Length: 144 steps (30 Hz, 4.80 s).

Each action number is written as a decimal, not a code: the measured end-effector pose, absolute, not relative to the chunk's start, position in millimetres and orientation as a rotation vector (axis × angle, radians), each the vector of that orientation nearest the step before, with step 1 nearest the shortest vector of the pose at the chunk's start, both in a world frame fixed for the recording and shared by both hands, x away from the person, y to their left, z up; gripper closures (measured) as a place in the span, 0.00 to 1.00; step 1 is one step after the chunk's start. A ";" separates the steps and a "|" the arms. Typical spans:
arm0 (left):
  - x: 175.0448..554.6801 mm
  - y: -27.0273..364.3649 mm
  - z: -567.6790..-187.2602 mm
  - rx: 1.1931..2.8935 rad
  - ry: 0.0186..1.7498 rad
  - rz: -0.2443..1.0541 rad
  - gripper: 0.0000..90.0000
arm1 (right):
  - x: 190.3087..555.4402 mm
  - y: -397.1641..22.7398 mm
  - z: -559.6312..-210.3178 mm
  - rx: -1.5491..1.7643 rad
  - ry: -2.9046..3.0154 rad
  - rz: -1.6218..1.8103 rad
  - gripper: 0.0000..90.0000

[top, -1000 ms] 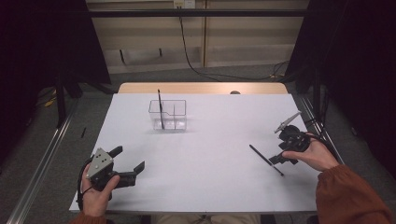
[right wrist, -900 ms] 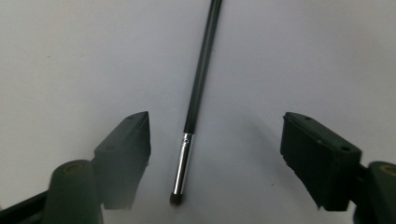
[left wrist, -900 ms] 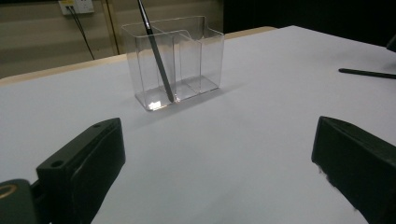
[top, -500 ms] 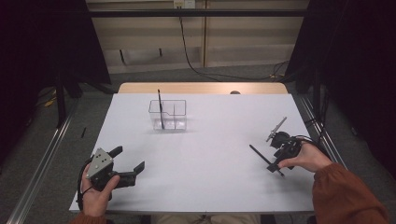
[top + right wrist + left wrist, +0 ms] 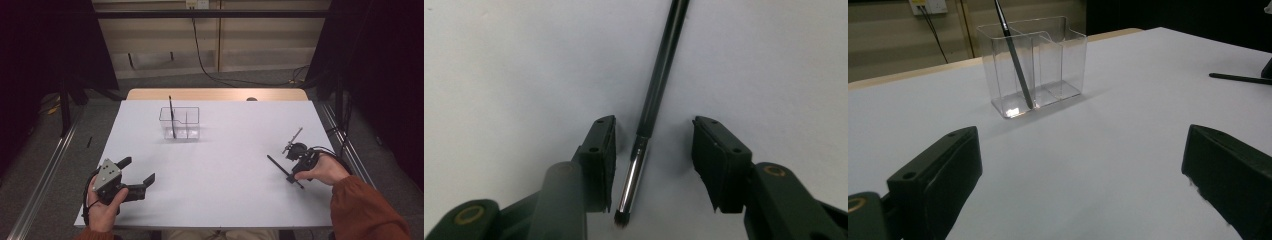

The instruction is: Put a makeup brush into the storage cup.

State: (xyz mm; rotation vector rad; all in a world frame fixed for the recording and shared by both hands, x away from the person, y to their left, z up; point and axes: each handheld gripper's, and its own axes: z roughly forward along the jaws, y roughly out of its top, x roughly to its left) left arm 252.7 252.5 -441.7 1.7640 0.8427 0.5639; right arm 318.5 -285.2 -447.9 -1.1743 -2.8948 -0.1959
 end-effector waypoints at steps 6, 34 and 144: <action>252.7 252.5 -442.0 1.763 0.845 0.560 0.03 | 318.0 -279.5 -449.1 -1.187 -2.912 -0.149 0.61; 253.4 253.6 -442.3 1.763 0.851 0.553 0.03 | 321.8 -279.2 -447.2 -1.186 -2.888 -0.126 0.95; 252.0 255.1 -441.0 1.755 0.834 0.555 0.03 | 297.5 -230.4 -389.2 -0.861 -2.772 -1.557 0.95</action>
